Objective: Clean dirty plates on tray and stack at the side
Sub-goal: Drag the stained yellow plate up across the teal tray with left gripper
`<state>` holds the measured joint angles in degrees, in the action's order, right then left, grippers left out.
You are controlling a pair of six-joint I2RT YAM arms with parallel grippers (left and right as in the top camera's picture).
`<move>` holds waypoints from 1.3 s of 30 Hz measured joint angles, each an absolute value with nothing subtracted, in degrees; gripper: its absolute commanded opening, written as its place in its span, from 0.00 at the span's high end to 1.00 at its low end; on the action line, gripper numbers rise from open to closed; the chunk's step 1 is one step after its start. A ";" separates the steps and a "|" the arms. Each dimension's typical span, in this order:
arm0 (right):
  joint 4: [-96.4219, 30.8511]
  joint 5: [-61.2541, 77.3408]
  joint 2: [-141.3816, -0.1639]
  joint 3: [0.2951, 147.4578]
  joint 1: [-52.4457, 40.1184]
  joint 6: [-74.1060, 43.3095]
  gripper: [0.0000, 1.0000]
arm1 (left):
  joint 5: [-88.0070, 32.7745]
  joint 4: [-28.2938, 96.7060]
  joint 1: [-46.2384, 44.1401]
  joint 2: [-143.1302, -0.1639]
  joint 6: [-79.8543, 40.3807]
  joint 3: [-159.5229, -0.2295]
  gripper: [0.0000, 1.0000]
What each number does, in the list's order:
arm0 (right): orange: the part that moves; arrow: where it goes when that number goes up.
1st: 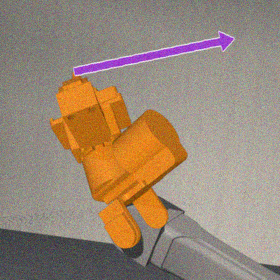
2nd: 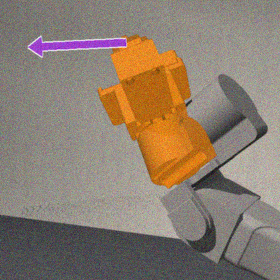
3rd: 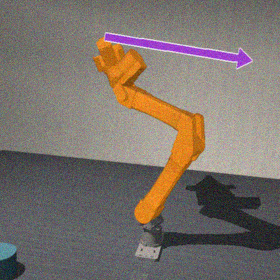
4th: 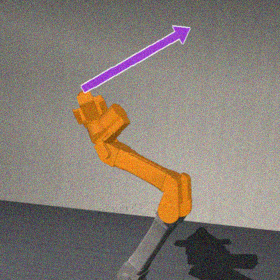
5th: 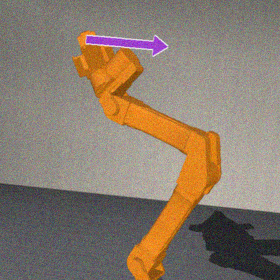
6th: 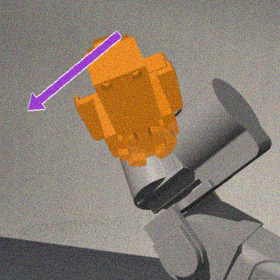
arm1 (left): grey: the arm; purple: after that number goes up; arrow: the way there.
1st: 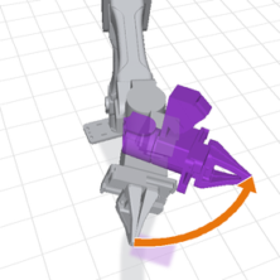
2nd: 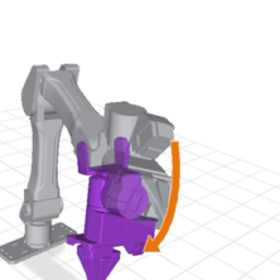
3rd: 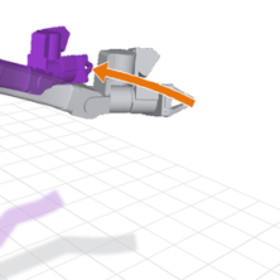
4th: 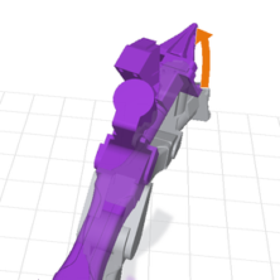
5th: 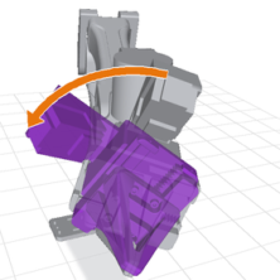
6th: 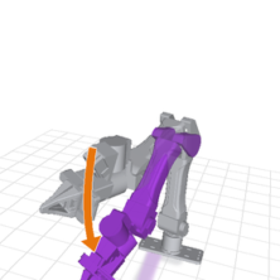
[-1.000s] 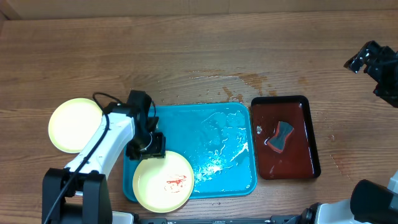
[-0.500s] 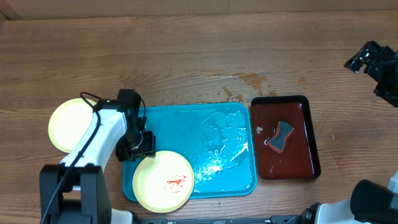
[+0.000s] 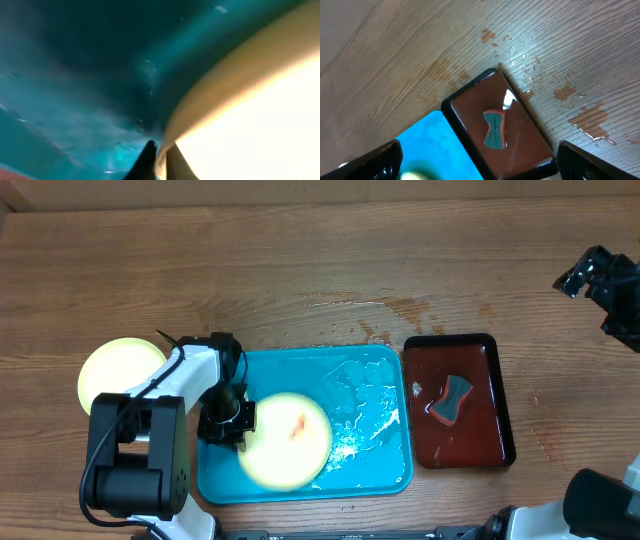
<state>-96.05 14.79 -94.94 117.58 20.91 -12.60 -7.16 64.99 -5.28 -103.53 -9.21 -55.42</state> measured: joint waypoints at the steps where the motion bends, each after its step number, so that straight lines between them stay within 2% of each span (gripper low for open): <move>1: -96.09 14.81 -94.94 117.58 20.91 -12.60 0.00 | -7.70 65.10 -5.30 -103.53 -9.30 -55.53 0.96; 18: -95.74 14.81 -94.94 117.58 20.91 -12.56 0.00 | -10.48 60.55 -3.99 -103.50 -16.01 -57.12 0.96; 27: -95.61 14.81 -94.94 117.58 20.91 -12.40 0.00 | -8.27 53.91 0.25 -103.63 -11.55 -62.48 0.96; 28: -95.57 14.83 -94.94 117.58 20.91 -12.36 0.00 | -7.99 53.41 0.25 -103.66 -10.41 -62.48 0.91; 30: -95.59 14.83 -94.94 117.58 20.91 -12.34 0.00 | -7.62 51.99 0.19 -103.68 -8.36 -62.50 0.60; 31: -95.57 14.81 -94.94 117.58 20.91 -12.34 0.00 | -7.44 51.11 0.19 -103.70 -7.75 -62.52 0.49; 32: -95.59 14.83 -94.94 117.58 20.91 -12.29 0.00 | -7.49 50.70 0.10 -103.74 -7.44 -62.57 0.43; 35: -95.57 14.83 -94.94 117.58 20.88 -12.16 0.00 | -8.16 51.00 0.03 -103.79 -6.85 -62.59 0.37; 39: -95.50 14.83 -94.94 117.58 20.91 -12.12 0.00 | -8.97 54.04 -0.93 -103.79 -6.90 -62.61 0.36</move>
